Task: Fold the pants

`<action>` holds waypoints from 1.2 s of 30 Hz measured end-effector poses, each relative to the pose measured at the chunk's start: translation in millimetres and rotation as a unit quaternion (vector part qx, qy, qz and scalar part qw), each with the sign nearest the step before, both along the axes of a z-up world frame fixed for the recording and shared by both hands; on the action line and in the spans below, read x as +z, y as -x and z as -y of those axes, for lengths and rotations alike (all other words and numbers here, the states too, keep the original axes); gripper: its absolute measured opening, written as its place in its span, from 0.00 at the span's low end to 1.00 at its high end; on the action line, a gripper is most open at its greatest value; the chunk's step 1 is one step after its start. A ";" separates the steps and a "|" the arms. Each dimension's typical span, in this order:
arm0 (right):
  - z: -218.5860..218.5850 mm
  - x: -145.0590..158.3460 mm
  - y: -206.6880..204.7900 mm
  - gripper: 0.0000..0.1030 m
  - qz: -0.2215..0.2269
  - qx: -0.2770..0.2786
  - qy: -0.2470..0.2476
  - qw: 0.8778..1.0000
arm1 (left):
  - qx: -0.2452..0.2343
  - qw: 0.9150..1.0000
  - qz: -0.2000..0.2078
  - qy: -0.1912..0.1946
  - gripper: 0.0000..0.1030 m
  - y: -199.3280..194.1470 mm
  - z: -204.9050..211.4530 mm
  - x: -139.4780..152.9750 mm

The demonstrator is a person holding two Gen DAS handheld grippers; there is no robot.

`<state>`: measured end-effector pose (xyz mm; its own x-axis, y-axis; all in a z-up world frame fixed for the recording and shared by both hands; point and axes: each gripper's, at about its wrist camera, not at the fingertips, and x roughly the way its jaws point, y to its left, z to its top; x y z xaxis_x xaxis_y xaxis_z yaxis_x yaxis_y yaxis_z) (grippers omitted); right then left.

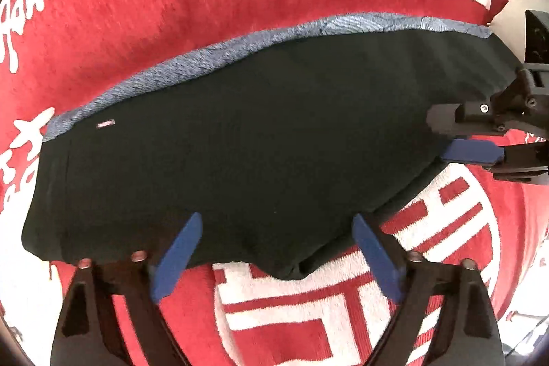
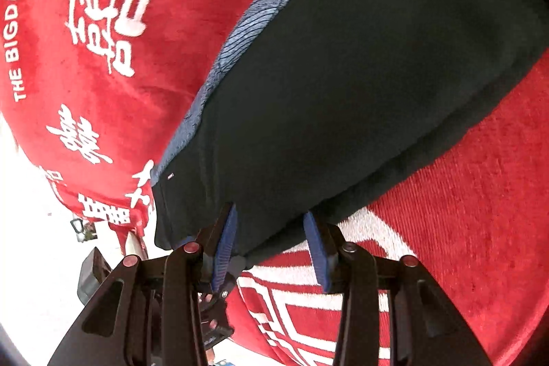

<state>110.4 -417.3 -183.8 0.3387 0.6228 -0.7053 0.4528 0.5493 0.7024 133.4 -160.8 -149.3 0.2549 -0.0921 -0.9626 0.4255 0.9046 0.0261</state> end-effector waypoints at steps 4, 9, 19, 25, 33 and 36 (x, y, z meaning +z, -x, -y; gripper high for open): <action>0.1 -2.2 -4.4 0.13 -0.017 -0.008 0.009 1.000 | -0.026 0.999 -0.013 0.020 0.39 2.1 14.1 -0.3; -2.1 16.0 -3.1 0.06 0.007 0.009 0.031 0.999 | -0.047 0.999 -0.015 0.016 0.22 13.8 26.2 9.6; -4.4 3.8 12.8 0.08 -0.007 0.036 0.031 0.999 | -0.017 0.999 -0.028 0.028 0.17 18.8 7.7 2.5; -26.9 9.9 12.2 0.40 0.014 0.071 0.001 0.997 | 0.115 0.990 -0.025 0.072 0.86 4.3 -37.5 20.8; -82.1 -6.5 -0.5 0.40 0.010 0.102 -0.040 0.994 | 0.169 0.985 -0.029 0.038 0.86 3.1 -76.1 19.6; -93.1 -14.8 -2.0 0.40 -0.001 0.098 -0.041 0.994 | 0.184 0.982 -0.032 0.040 0.86 -0.4 -84.9 19.4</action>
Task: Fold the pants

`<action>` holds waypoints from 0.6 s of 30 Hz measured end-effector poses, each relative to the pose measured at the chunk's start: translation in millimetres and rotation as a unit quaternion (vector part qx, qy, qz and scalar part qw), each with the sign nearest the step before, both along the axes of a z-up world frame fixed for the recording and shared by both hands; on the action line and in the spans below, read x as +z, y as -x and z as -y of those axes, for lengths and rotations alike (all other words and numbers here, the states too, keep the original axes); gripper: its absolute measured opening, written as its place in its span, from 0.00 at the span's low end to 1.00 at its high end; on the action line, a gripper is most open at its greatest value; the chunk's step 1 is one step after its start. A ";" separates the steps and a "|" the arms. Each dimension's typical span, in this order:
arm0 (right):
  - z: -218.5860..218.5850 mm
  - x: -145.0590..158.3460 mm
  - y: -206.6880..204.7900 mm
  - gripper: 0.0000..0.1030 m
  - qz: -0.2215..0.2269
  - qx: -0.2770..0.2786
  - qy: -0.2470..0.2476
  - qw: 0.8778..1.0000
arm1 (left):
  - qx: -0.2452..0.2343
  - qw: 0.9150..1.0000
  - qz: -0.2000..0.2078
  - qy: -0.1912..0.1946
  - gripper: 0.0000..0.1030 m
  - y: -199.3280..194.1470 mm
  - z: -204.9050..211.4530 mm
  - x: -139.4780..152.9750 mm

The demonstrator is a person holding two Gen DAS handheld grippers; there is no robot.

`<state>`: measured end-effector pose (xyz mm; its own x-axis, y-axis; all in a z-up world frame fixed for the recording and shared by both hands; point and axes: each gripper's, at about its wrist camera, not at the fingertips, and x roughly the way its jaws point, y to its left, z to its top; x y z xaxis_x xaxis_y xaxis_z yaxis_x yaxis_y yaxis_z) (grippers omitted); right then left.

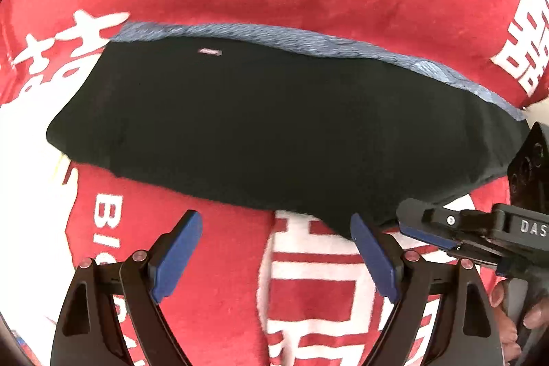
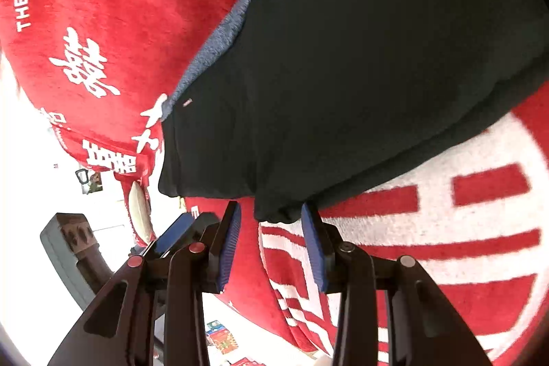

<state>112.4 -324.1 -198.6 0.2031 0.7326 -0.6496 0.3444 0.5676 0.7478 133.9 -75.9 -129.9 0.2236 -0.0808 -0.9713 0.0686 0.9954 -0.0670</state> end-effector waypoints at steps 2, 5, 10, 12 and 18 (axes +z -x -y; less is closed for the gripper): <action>-1.8 -2.3 -1.9 0.40 -0.003 -0.013 -0.002 1.000 | 0.007 1.000 -0.002 0.000 0.86 -2.2 -6.4 1.9; -1.9 -0.4 -9.2 0.14 -0.007 -0.027 0.003 1.000 | 0.012 1.000 -0.003 -0.002 0.86 -8.3 -9.8 2.8; -3.1 14.6 -1.6 0.04 0.003 -0.015 0.061 0.998 | -0.015 1.000 -0.002 0.003 0.86 -17.3 -4.9 6.7; -3.8 4.2 7.5 0.04 -0.014 -0.015 0.071 0.997 | -0.031 0.999 -0.012 -0.003 0.86 -19.3 3.5 -2.3; -0.8 2.8 11.9 0.06 -0.013 -0.002 0.061 0.998 | -0.095 0.995 -0.005 -0.044 0.86 -10.4 37.4 -26.4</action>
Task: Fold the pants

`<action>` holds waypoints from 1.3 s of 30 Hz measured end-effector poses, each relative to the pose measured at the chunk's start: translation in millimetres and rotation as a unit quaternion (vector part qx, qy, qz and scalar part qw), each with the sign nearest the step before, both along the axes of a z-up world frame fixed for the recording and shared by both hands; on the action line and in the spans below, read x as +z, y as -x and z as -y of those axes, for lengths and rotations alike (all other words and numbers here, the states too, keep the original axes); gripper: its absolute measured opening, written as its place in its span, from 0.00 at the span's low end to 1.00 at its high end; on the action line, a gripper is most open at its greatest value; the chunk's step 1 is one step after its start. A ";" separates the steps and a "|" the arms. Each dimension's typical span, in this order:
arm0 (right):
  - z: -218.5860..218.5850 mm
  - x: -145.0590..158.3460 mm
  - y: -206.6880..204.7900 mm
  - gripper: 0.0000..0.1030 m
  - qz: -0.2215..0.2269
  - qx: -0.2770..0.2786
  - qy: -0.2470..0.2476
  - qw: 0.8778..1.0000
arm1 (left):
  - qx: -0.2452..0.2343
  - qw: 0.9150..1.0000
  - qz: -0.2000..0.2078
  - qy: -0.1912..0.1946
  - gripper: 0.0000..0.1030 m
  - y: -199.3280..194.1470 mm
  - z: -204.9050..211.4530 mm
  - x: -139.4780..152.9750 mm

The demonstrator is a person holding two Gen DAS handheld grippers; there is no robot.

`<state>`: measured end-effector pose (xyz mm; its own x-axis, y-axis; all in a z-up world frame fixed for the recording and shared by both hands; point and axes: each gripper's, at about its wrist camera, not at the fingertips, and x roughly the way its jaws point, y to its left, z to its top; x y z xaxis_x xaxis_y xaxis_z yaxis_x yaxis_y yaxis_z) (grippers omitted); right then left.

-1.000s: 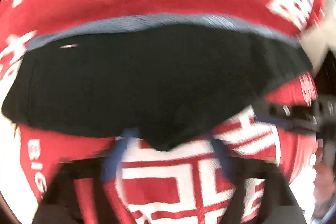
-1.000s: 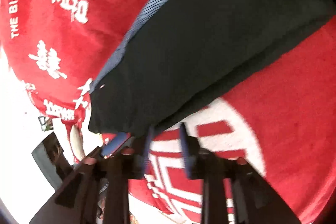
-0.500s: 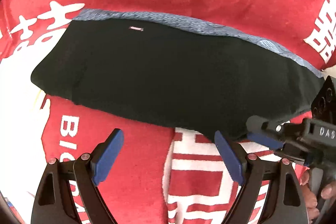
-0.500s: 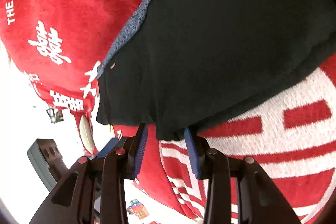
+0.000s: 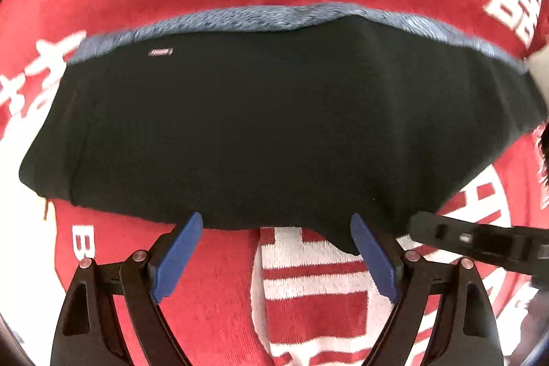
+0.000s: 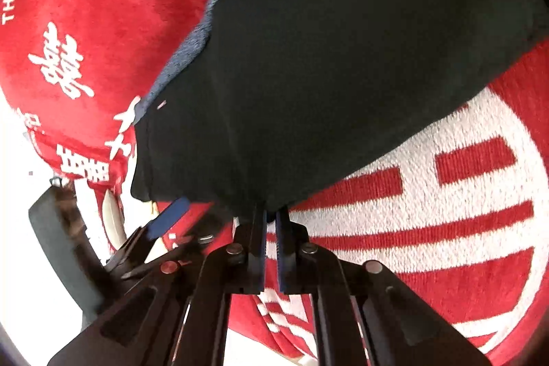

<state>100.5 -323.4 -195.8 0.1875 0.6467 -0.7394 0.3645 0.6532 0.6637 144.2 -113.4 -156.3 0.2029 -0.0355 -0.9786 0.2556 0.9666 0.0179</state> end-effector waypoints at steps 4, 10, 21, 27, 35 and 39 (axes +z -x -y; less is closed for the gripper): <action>15.3 24.9 5.1 0.07 0.010 0.030 0.041 0.999 | -0.018 1.000 0.005 -0.009 0.86 -0.2 4.1 0.0; 50.2 64.2 -24.4 0.29 0.093 0.072 0.192 0.974 | -0.031 0.999 0.019 -0.024 0.86 2.0 11.5 0.5; 79.8 44.1 -19.1 0.25 0.079 0.100 0.229 0.965 | -0.012 0.999 0.022 -0.027 0.86 -2.1 21.6 19.9; 108.0 65.2 -6.4 0.48 0.088 0.068 0.248 0.962 | 0.002 0.999 0.027 0.019 0.86 -28.0 54.4 37.2; 169.7 69.6 -24.4 0.48 0.068 0.015 0.286 0.956 | 0.027 0.998 0.017 0.050 0.86 -62.9 118.6 28.1; 192.1 69.1 -42.6 0.48 0.068 0.000 0.284 0.956 | 0.026 0.999 0.017 0.036 0.86 -79.5 146.5 17.4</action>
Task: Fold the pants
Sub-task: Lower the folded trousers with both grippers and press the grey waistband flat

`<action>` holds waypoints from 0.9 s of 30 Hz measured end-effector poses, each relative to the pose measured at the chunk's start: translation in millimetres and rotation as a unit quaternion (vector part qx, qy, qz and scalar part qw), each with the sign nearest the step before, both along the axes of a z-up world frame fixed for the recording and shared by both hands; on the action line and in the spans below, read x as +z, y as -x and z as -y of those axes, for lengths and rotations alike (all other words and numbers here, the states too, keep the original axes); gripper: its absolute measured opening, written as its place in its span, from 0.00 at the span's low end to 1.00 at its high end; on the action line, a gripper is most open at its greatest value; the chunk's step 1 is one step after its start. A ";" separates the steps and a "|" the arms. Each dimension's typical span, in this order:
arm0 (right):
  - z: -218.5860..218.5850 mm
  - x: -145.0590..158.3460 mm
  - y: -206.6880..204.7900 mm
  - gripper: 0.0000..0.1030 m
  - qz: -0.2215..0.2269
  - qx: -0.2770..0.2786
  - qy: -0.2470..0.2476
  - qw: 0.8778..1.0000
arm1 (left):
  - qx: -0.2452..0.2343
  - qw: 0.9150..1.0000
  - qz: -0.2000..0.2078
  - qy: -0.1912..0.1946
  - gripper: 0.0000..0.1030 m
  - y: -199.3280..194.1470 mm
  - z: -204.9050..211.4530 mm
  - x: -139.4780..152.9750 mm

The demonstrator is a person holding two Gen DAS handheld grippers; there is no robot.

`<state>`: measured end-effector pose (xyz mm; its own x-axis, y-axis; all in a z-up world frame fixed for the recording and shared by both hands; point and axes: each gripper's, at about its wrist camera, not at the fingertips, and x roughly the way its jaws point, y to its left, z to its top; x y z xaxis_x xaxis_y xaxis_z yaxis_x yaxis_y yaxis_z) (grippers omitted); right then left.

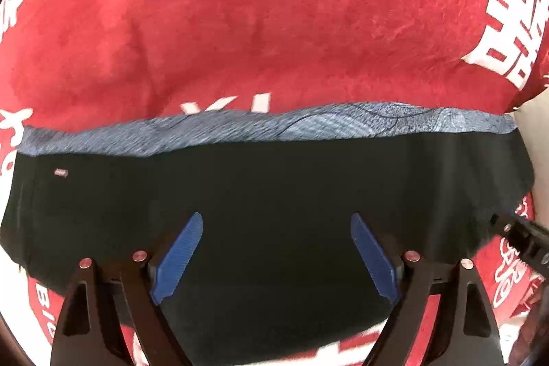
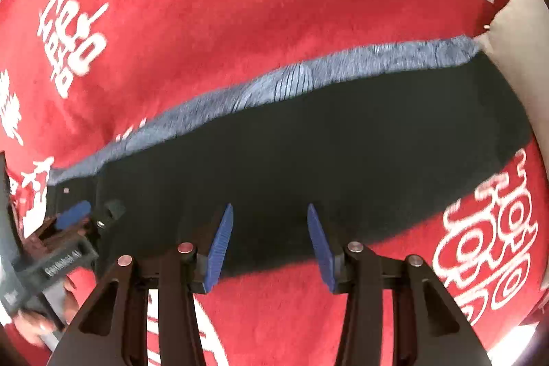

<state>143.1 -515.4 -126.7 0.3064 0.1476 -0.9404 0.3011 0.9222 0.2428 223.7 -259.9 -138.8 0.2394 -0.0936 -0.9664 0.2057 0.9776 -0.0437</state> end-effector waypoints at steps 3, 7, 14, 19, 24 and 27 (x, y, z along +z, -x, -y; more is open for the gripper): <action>6.3 -1.2 -18.8 0.48 0.011 0.016 -0.016 1.000 | 0.008 1.000 -0.020 -0.014 0.86 -4.2 8.8 -17.6; 4.6 -25.6 -39.3 0.48 -0.013 0.052 -0.040 0.998 | 0.020 0.999 -0.013 -0.032 0.98 2.3 9.5 -30.0; 43.4 -29.4 -52.1 0.48 0.009 0.048 -0.043 0.998 | 0.030 0.999 -0.014 -0.032 0.99 2.7 5.8 -30.3; 80.9 -23.2 -54.6 0.48 0.022 0.037 -0.041 0.998 | 0.032 0.999 -0.013 -0.037 1.00 8.6 7.3 -27.1; 115.5 -20.7 -54.4 0.48 0.009 -0.005 -0.014 1.000 | 0.034 0.998 -0.013 -0.041 1.00 6.0 16.2 -32.8; 132.7 -13.6 -41.3 0.51 0.003 -0.024 -0.017 1.000 | 0.035 0.998 -0.016 -0.042 1.00 4.7 17.9 -34.4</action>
<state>184.4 -648.1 -140.3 0.3191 0.1650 -0.9332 0.3442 0.8973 0.2764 219.0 -277.7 -173.2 0.2108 0.0031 -0.9775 0.1376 0.9899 0.0328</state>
